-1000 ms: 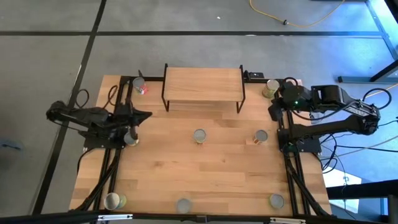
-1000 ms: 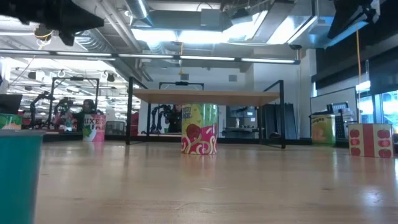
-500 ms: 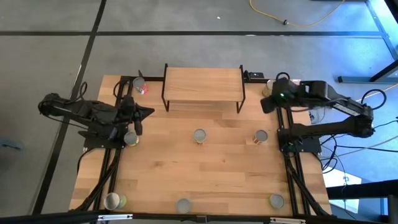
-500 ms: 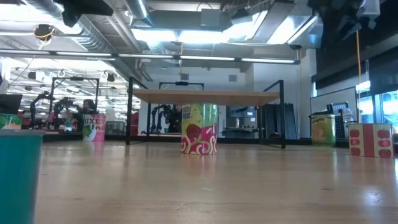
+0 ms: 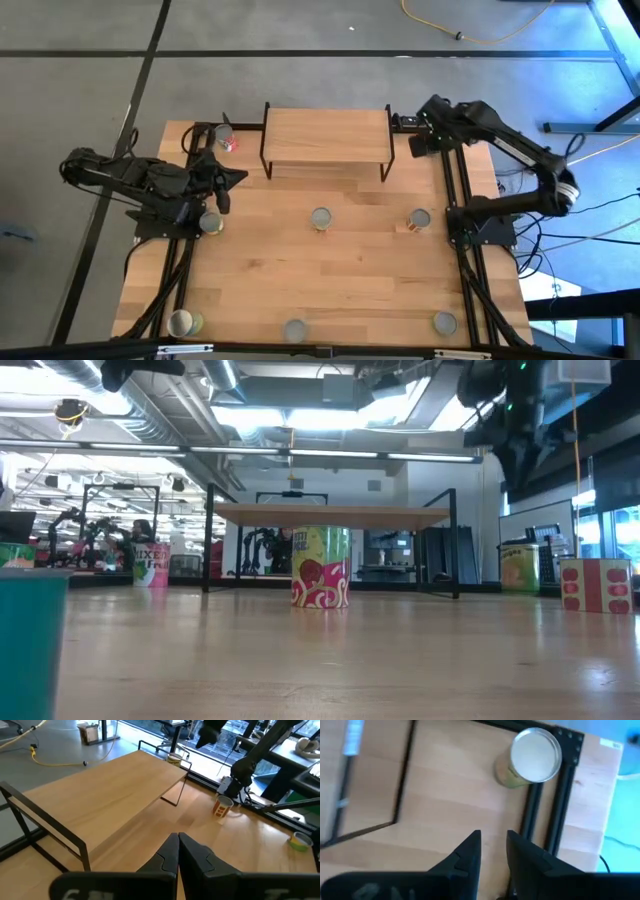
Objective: Pick and place cans onto a shelf
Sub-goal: Put the canned oranges on the shelf
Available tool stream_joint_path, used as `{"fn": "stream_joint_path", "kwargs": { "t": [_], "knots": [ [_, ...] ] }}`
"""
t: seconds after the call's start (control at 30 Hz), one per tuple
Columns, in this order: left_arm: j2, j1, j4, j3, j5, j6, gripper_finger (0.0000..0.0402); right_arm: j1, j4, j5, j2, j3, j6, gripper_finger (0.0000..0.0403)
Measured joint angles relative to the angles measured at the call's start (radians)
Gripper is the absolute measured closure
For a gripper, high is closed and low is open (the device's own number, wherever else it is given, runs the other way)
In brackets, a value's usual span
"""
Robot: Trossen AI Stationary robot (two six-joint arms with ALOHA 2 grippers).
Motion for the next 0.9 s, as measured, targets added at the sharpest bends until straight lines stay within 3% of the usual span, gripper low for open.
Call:
{"fn": "stream_joint_path", "kwargs": {
  "t": [0.43,0.9],
  "knots": [
    [0.0,0.0,0.01,0.0,-0.001,-0.001,0.0401,-0.138,0.139,0.032,0.22,0.0,-0.093,0.0309],
    [0.0,0.0,0.011,0.0,-0.001,-0.002,0.0401,-0.201,0.223,0.085,0.401,0.0,-0.141,0.0309]
  ]
}}
